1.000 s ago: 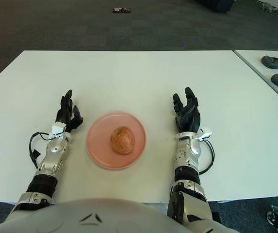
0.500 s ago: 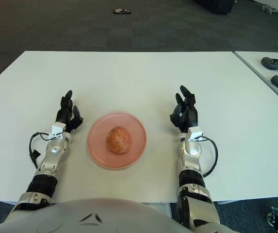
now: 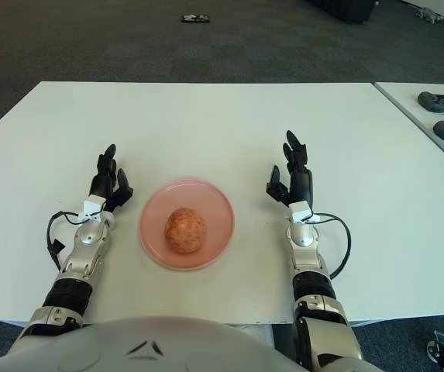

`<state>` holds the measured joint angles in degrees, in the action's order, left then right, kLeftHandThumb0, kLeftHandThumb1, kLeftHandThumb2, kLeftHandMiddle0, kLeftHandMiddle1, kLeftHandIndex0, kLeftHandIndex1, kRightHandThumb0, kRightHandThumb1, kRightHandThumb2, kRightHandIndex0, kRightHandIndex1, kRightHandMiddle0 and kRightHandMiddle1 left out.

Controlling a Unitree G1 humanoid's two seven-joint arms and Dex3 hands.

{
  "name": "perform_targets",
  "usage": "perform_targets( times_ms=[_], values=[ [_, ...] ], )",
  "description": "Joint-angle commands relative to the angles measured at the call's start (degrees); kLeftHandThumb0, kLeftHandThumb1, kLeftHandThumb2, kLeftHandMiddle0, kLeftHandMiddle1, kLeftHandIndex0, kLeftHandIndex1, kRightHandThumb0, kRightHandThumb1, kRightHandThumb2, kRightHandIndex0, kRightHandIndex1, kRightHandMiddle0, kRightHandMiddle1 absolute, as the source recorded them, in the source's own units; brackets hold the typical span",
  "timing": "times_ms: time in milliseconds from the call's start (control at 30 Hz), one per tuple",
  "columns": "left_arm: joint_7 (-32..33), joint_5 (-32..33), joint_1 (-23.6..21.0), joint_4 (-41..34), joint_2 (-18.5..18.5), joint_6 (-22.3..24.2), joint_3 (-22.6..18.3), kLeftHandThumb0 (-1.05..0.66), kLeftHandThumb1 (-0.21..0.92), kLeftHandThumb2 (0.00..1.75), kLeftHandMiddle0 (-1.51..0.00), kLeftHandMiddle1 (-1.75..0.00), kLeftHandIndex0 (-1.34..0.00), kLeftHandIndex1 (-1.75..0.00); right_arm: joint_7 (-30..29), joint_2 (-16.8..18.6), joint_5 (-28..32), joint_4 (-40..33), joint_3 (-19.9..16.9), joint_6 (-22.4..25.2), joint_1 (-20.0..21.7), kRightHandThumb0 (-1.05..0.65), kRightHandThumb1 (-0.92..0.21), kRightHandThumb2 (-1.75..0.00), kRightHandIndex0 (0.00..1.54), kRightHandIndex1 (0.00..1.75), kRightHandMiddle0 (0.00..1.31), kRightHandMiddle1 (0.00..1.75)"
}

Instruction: Put the apple into the plate.

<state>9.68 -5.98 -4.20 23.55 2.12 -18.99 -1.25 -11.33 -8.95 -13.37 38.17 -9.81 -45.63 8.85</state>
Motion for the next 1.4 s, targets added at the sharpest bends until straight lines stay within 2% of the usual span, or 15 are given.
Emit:
perform_targets(
  times_ms=[0,233,800,1133,1300,1367],
  values=[
    [-0.45,-0.1,0.81,1.58,0.22,1.79,-0.11,-0.82,0.92,0.98,-0.14,0.0,0.0,-0.37,-0.96,-0.56,-1.11,0.68,1.03,1.74,-3.73,-0.78,-0.92,-0.98,0.13,0.0,0.0,0.28],
    [-0.72,0.09,0.86,1.51,0.23,1.64,-0.09,-0.82,0.92,0.98,-0.14,0.0,0.0,-0.37,-0.89,-0.92,-0.05,-0.32,2.18,2.78,-4.25,-0.77,-0.92,-0.99,0.13,0.0,0.0,0.28],
    [-1.21,0.63,0.71,1.75,0.27,1.53,-0.27,-0.8,0.92,1.0,-0.14,0.0,0.0,-0.38,1.38,-0.46,4.49,-0.16,2.95,1.85,-4.56,-0.73,-0.92,-0.98,0.16,0.01,0.0,0.35],
    [-1.18,0.46,0.72,1.69,0.48,1.61,-0.19,-0.81,0.92,1.0,-0.14,0.0,0.0,-0.38,6.65,0.39,9.96,0.56,3.08,2.45,-4.02,-0.74,-0.92,-0.96,0.16,0.01,0.0,0.36],
    [-1.01,0.27,0.78,1.77,0.53,1.2,-0.12,-0.81,0.92,0.99,-0.15,0.0,0.0,-0.38,9.4,0.56,11.91,1.11,3.17,2.64,-3.64,-0.81,-0.92,-0.98,0.14,0.0,0.0,0.31],
    [-0.9,0.25,0.79,1.81,0.48,1.05,-0.12,-0.81,0.92,0.99,-0.15,0.0,0.0,-0.39,10.64,0.81,12.79,-1.39,3.48,4.35,-4.77,-0.83,-0.92,-0.98,0.14,0.0,0.0,0.32]
  ],
)
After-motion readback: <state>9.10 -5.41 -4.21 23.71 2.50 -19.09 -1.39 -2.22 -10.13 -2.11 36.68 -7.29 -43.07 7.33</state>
